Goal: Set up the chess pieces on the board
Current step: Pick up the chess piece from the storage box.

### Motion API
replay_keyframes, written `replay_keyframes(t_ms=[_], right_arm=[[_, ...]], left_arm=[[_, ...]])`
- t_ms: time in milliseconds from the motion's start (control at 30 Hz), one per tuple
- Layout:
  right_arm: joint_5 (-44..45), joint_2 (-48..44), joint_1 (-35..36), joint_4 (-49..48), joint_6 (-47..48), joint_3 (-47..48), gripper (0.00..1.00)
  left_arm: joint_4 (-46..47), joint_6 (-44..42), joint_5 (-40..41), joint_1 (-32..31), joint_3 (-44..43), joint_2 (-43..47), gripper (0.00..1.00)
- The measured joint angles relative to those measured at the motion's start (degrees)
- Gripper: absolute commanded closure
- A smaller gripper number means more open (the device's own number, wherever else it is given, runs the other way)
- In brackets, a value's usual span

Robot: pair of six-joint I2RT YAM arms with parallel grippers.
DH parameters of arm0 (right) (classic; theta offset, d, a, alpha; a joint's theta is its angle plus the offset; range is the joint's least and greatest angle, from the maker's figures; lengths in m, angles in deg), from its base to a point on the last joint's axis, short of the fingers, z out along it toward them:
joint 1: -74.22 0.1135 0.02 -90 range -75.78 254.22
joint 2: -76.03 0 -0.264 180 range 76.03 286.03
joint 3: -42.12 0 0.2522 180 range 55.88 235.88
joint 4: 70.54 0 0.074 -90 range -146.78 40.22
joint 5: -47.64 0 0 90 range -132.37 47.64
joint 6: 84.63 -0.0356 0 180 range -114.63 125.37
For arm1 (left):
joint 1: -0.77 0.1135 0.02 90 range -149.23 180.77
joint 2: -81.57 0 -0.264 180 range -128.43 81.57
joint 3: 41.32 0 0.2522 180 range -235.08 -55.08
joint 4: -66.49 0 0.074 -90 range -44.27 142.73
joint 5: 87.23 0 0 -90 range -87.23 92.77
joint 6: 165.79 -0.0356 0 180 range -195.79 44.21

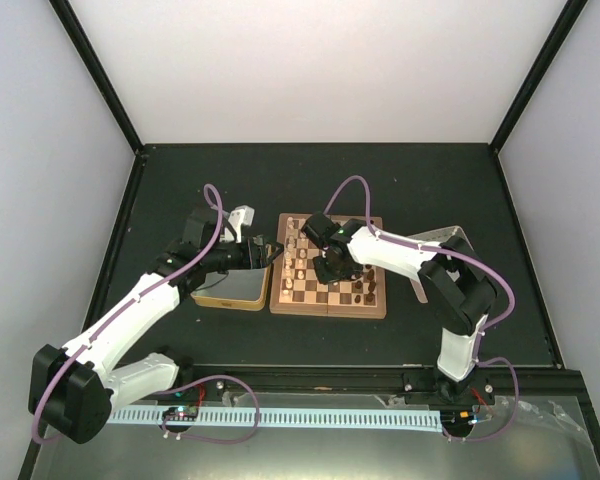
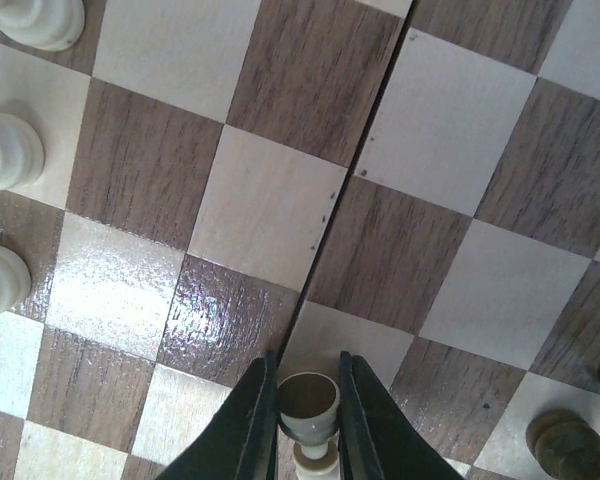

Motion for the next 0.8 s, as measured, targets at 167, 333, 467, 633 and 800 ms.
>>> replay_keyframes(t_ms=[167, 333, 467, 633, 800], right_arm=[[0.0, -0.3, 0.0, -0.5, -1.2, -0.4, 0.90], [-2.1, -2.6, -0.2, -3.3, -5.3, -2.3, 0.89], [-8.3, -8.9, -1.2, -9.8, -13.2, -5.3, 0.89], [-17.4, -20.5, -2.8, -23.9, -29.5, -11.3, 0.88], [-23.9, -24.5, -2.9, -36.7, -44.5, -15.2, 0.88]], left_arm=[[0.0, 0.0, 0.1, 0.0, 0.7, 0.2, 0.27], [3.2, 0.3, 1.2, -0.4, 4.6, 3.7, 0.27], [9.6, 0.7, 4.9, -3.0, 11.5, 8.7, 0.25], [19.7, 0.7, 11.8, -9.0, 19.5, 11.7, 0.23], [30.0, 0.0, 16.9, -15.4, 23.1, 11.7, 0.20]])
